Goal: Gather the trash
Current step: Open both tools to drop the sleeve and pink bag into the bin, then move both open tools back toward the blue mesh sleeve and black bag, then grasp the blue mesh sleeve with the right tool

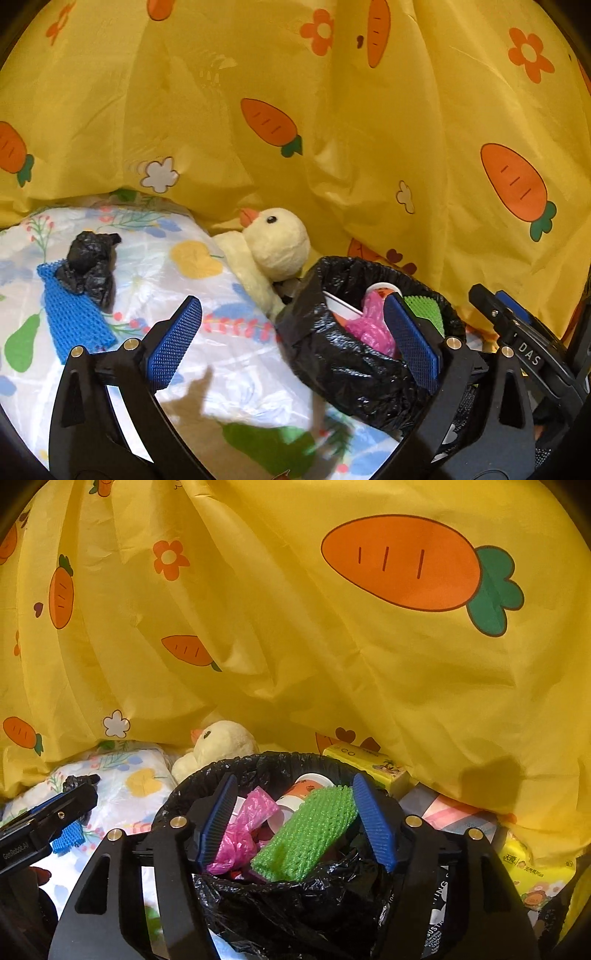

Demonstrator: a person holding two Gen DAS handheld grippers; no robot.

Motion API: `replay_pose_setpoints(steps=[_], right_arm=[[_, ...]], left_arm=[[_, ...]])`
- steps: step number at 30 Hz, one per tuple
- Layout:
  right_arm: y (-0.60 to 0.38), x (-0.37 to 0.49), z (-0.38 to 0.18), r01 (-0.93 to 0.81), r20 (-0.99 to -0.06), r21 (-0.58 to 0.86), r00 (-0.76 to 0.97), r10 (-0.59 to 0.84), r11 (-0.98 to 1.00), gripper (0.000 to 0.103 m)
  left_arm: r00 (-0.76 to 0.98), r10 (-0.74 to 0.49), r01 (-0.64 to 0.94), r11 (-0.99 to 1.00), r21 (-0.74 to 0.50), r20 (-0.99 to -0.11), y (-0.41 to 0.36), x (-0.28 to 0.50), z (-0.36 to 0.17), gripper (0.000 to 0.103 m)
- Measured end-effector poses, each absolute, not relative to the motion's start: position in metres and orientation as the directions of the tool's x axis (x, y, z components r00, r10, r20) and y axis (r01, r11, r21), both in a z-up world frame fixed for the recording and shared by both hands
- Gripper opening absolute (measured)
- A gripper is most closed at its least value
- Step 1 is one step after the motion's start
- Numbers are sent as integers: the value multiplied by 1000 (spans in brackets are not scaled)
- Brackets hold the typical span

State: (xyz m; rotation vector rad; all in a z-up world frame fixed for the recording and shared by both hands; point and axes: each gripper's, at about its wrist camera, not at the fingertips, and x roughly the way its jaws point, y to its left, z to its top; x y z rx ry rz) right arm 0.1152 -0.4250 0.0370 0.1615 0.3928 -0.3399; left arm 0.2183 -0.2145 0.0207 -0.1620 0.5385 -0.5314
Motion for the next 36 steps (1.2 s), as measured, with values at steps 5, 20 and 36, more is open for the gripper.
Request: replay_pose_setpoints(steps=[5, 20, 36], right_arm=[[-394, 113, 39, 290, -384, 81, 892, -238, 954, 81], [-251, 166, 18, -30, -452, 49, 890, 49, 998, 82], [-142, 275, -35, -199, -664, 39, 727, 174, 979, 82]], left_arm=[[782, -431, 360, 902, -238, -451, -179, 206, 20, 97], [870, -86, -1, 984, -177, -486, -20, 202, 9, 97], [869, 69, -177, 968, -179, -489, 66, 219, 3, 97]])
